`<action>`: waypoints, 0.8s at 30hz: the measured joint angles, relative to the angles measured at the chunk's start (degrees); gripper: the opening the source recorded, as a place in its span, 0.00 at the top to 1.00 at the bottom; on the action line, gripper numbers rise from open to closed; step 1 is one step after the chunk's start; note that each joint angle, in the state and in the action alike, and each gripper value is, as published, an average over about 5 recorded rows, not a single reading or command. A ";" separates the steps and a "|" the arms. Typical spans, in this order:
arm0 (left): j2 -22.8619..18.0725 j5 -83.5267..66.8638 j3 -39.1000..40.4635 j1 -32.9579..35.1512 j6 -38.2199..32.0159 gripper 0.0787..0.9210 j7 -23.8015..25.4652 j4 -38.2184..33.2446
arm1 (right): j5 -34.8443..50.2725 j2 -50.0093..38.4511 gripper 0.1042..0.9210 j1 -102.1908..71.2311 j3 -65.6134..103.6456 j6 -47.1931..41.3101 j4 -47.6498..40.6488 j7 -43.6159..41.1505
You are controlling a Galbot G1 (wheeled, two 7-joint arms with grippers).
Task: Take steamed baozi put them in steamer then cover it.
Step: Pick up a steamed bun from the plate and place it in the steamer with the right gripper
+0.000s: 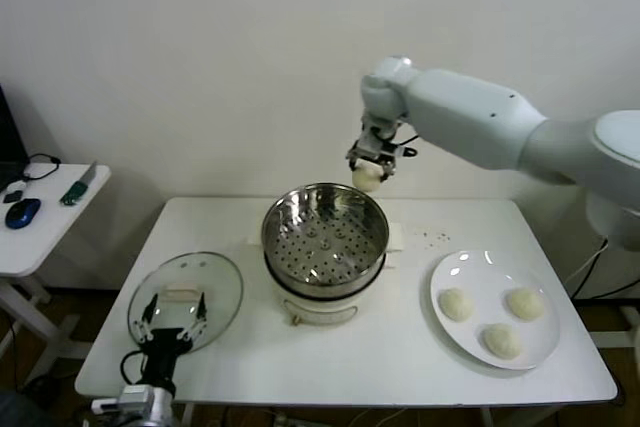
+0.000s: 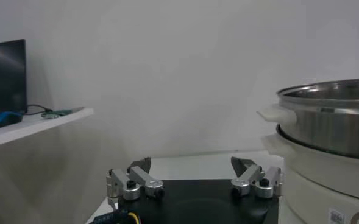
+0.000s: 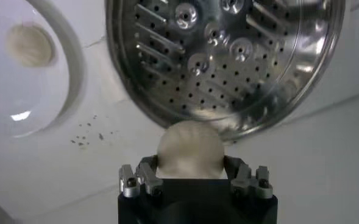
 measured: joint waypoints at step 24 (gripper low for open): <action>0.95 -0.65 -1.33 -0.15 0.71 0.12 0.05 0.65 | -10.84 9.57 0.14 -11.09 3.81 4.68 -8.37 0.85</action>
